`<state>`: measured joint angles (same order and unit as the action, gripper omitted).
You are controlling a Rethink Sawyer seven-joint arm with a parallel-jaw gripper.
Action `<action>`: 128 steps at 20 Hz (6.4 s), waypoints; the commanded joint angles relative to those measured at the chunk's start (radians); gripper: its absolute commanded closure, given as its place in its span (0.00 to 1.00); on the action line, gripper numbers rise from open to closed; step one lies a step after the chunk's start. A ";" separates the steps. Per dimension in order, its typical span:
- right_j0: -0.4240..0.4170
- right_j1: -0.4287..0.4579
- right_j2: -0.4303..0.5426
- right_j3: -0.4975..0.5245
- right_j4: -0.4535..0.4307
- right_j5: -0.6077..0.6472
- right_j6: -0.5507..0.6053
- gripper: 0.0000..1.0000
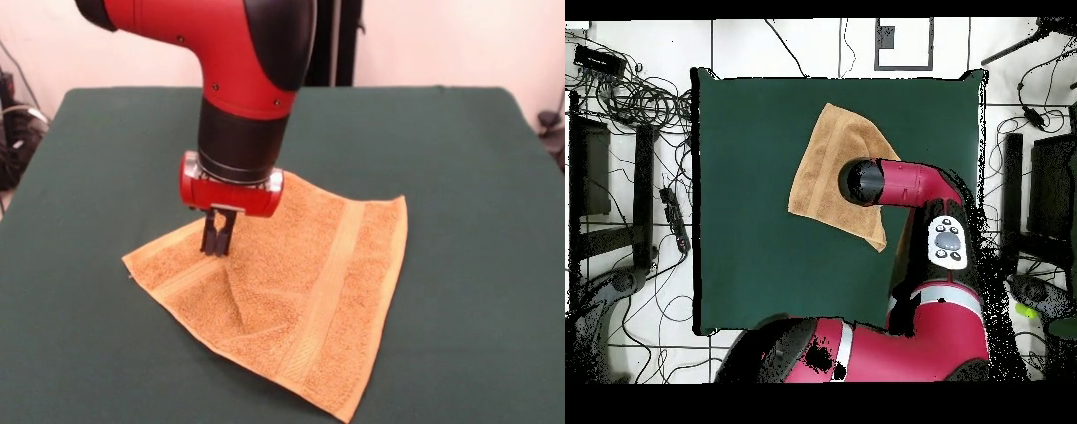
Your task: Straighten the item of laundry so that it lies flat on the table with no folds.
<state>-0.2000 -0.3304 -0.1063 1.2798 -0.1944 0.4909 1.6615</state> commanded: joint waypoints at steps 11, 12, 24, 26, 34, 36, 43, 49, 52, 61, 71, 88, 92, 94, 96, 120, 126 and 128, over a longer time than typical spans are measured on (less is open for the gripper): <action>0.089 0.143 0.025 -0.047 -0.145 0.046 -0.011 1.00; 0.096 0.145 0.014 -0.055 -0.155 0.051 -0.007 1.00; 0.136 0.130 -0.030 -0.107 -0.270 0.106 -0.032 1.00; 0.138 0.133 -0.036 -0.112 -0.282 0.100 -0.024 1.00; 0.138 0.159 -0.040 -0.149 -0.315 0.087 0.000 1.00; 0.114 0.173 -0.016 -0.142 -0.289 0.055 0.039 1.00; 0.066 0.237 0.031 -0.179 -0.256 0.012 0.064 1.00; 0.061 0.263 0.031 -0.175 -0.248 -0.017 0.088 1.00; 0.057 0.267 0.031 -0.171 -0.250 -0.019 0.086 1.00; 0.086 0.254 -0.025 -0.213 -0.349 -0.010 -0.019 1.00; 0.040 0.198 0.003 -0.211 -0.423 -0.006 -0.148 1.00; -0.082 0.094 0.113 -0.273 -0.552 0.051 -0.422 1.00; -0.084 0.089 0.128 -0.262 -0.549 0.081 -0.412 1.00; -0.085 0.079 0.136 -0.252 -0.533 0.109 -0.408 1.00; -0.094 0.058 0.155 -0.228 -0.499 0.158 -0.416 1.00; -0.206 0.016 0.311 -0.051 -0.317 0.280 -0.217 1.00; -0.212 0.044 0.302 -0.050 -0.281 0.293 -0.138 1.00; -0.196 0.046 0.284 -0.056 -0.295 0.290 -0.124 1.00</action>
<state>-0.4478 -0.3459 0.1329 1.1263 -0.4840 0.7152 1.5461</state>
